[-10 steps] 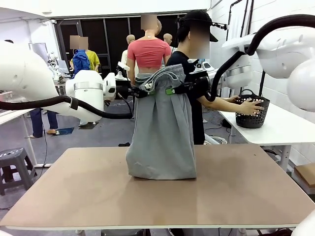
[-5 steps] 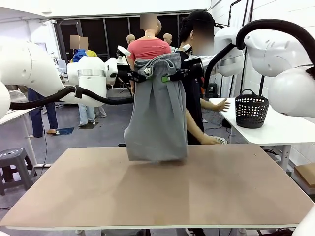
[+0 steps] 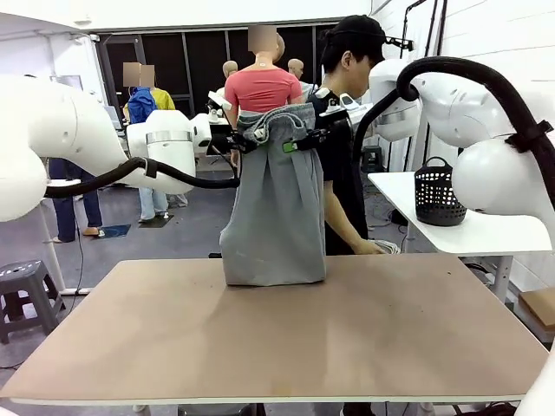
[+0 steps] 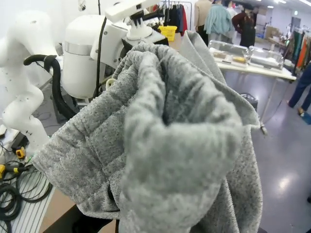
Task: Fold the training pants.
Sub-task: Fold the Training pants in half.
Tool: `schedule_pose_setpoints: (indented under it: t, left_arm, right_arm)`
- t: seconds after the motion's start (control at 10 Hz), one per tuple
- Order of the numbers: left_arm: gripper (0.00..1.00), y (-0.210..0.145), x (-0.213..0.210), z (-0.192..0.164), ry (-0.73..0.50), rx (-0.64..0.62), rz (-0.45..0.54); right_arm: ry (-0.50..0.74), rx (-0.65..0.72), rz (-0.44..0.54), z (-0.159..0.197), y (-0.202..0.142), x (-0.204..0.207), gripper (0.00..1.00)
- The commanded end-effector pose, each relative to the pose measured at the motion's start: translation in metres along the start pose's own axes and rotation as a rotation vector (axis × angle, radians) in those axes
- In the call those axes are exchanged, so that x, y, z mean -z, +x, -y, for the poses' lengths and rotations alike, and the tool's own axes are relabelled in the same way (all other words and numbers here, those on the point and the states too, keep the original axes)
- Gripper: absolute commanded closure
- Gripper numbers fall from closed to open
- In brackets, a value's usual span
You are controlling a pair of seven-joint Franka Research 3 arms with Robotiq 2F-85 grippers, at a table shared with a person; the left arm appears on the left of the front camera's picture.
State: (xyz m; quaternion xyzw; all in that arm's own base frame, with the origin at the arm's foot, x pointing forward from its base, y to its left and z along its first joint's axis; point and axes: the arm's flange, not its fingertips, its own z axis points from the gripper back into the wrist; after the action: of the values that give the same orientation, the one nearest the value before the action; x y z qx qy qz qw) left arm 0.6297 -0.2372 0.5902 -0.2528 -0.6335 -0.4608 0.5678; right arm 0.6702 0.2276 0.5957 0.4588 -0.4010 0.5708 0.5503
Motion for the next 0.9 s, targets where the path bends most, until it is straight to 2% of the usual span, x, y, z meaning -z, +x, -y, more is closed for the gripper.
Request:
schedule_pose_setpoints:
  t: [0.0,0.1,0.2,0.4,0.6,0.8]
  left_arm:
    - [1.00,-0.008,-0.014,-0.020,0.047,0.043,0.097]
    - [1.00,-0.013,-0.018,-0.018,0.022,0.051,0.107]
    - [1.00,-0.018,-0.022,-0.013,0.004,-0.003,0.087]
    - [1.00,-0.020,-0.036,0.008,-0.039,-0.146,-0.013]
    - [1.00,-0.024,-0.048,0.025,-0.076,-0.212,-0.098]
    - [1.00,-0.040,-0.059,0.046,-0.089,-0.276,-0.123]
  right_arm:
    - [0.083,0.026,-0.046,-0.024,-0.014,-0.007,1.00]
    - [0.109,0.027,-0.038,-0.028,-0.019,-0.005,1.00]
    - [0.120,0.056,-0.041,-0.033,-0.023,-0.003,1.00]
    - [0.139,0.185,-0.041,-0.041,-0.033,-0.003,1.00]
    - [0.159,0.268,-0.052,-0.045,-0.053,-0.001,1.00]
    - [0.185,0.357,-0.067,-0.059,-0.081,0.008,1.00]
